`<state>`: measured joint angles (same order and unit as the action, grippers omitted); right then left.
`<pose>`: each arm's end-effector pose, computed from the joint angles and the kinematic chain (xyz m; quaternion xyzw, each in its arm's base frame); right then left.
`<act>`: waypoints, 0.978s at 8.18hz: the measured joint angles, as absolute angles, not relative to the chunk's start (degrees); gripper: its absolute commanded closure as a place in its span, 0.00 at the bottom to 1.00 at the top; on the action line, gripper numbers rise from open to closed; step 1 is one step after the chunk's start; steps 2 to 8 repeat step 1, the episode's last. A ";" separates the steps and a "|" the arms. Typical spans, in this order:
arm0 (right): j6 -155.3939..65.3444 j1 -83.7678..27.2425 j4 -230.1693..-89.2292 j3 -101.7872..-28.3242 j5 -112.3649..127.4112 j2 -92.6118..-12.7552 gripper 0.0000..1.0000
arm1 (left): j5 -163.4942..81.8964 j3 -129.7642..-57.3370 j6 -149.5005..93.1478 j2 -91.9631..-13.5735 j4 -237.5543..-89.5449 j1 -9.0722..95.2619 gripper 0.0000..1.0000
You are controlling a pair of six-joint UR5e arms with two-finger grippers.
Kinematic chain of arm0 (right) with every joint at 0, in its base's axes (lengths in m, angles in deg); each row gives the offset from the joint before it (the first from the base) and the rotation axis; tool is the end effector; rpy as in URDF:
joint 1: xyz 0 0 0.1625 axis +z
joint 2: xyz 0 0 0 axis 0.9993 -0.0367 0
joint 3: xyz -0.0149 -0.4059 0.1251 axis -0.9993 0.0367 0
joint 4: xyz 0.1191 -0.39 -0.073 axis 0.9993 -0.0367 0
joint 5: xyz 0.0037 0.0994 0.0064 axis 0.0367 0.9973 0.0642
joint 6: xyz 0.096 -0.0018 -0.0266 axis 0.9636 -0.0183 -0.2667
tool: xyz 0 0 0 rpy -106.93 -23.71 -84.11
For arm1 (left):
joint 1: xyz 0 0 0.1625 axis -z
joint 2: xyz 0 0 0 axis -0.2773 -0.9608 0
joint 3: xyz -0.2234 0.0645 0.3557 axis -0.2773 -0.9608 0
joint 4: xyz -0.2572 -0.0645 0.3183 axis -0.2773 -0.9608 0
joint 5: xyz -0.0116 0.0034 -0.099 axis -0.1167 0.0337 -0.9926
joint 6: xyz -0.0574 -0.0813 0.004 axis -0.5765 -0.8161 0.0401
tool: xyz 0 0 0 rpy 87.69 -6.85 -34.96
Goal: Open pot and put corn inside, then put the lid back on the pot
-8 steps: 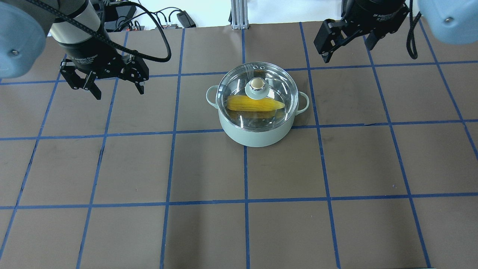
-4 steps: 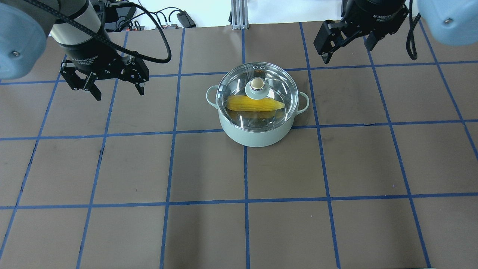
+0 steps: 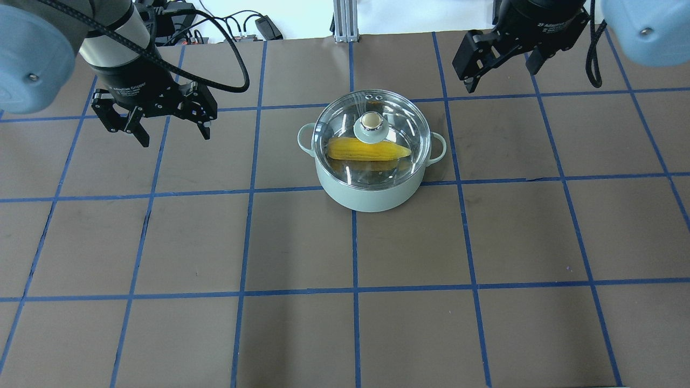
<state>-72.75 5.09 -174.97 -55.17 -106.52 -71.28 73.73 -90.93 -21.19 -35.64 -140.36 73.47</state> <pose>0.1583 -0.5065 0.5382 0.1229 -0.9903 0.0638 0.0135 -0.1242 -0.5042 0.4755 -0.0703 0.9966 0.0323 0.0283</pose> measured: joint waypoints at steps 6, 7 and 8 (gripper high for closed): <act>-72.75 5.09 -174.89 -55.23 -106.54 -71.29 0.00 | 73.73 -91.01 -21.23 -35.73 -140.30 73.46 0.00; -72.75 5.09 -174.89 -55.23 -106.54 -71.29 0.00 | 73.73 -91.01 -21.23 -35.73 -140.30 73.46 0.00; -72.75 5.09 -174.89 -55.23 -106.54 -71.29 0.00 | 73.73 -91.01 -21.23 -35.73 -140.30 73.46 0.00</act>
